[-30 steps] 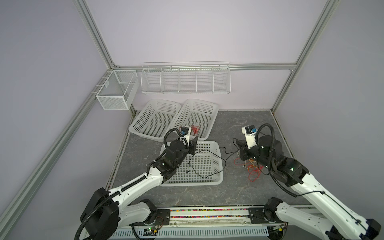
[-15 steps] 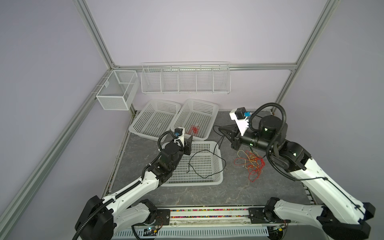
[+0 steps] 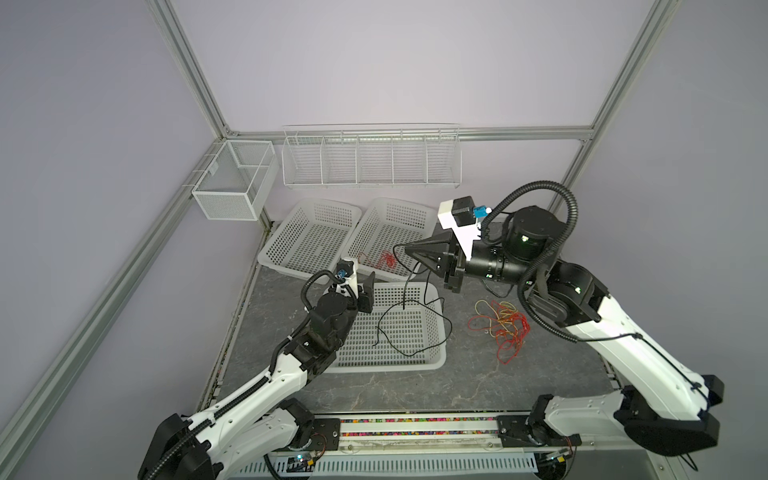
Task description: Untangle the cables
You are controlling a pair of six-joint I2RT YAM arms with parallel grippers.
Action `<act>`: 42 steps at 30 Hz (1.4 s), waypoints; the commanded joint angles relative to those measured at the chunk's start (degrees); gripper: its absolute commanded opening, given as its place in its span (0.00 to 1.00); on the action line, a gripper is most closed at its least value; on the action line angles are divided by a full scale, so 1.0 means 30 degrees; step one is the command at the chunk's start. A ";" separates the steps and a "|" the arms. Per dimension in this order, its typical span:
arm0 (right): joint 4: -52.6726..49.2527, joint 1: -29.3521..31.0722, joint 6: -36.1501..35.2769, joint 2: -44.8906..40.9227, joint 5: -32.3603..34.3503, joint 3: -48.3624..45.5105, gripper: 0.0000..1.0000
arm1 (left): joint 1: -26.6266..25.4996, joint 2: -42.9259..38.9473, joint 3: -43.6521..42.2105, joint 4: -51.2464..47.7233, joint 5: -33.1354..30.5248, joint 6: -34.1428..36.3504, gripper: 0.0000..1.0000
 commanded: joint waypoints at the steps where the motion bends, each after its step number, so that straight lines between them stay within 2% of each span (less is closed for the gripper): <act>1: 0.1066 0.0423 -0.0165 0.0693 -0.1447 0.0954 0.10 | 0.0086 -0.0458 -0.0239 -0.0333 -0.0381 -0.0034 0.53; 9: 0.2420 0.0856 0.0717 0.3403 -0.2740 0.2951 0.12 | 0.0086 -0.1472 -0.0670 -0.0434 0.0255 -0.0211 0.56; 15: 0.2642 0.1258 0.1351 0.6482 -0.4229 0.4590 0.11 | 0.0086 -0.2389 -0.1221 -0.0562 0.3213 0.0030 0.66; 18: 0.2953 0.1354 0.1605 0.7456 -0.4185 0.4169 0.11 | 0.0086 -0.2623 -0.1387 -0.1012 0.2627 -0.0069 0.67; 21: 0.3097 0.1357 0.1716 0.8094 -0.3084 0.3287 0.11 | 0.0086 -0.2740 -0.1525 -0.1152 0.1332 -0.0072 0.67; 26: 0.3882 0.0847 0.1902 0.7054 0.0496 0.0026 0.10 | 0.0086 -0.2523 -0.1543 -0.1110 0.1173 0.0009 0.67; 32: 0.4931 -0.1593 0.3516 0.3055 0.3158 -0.5948 0.15 | 0.0086 -0.1945 -0.1270 -0.0950 0.1337 0.0052 0.68; 37: 0.2788 -0.2106 0.1573 -0.0292 0.6945 -0.9790 0.20 | 0.0086 -0.1379 -0.0844 -0.0775 0.1959 0.0226 0.69; 42: 0.1490 -0.2287 0.1549 -0.2949 0.9575 -1.3028 0.22 | 0.0086 -0.0944 -0.0422 -0.0608 0.2629 -0.0004 0.70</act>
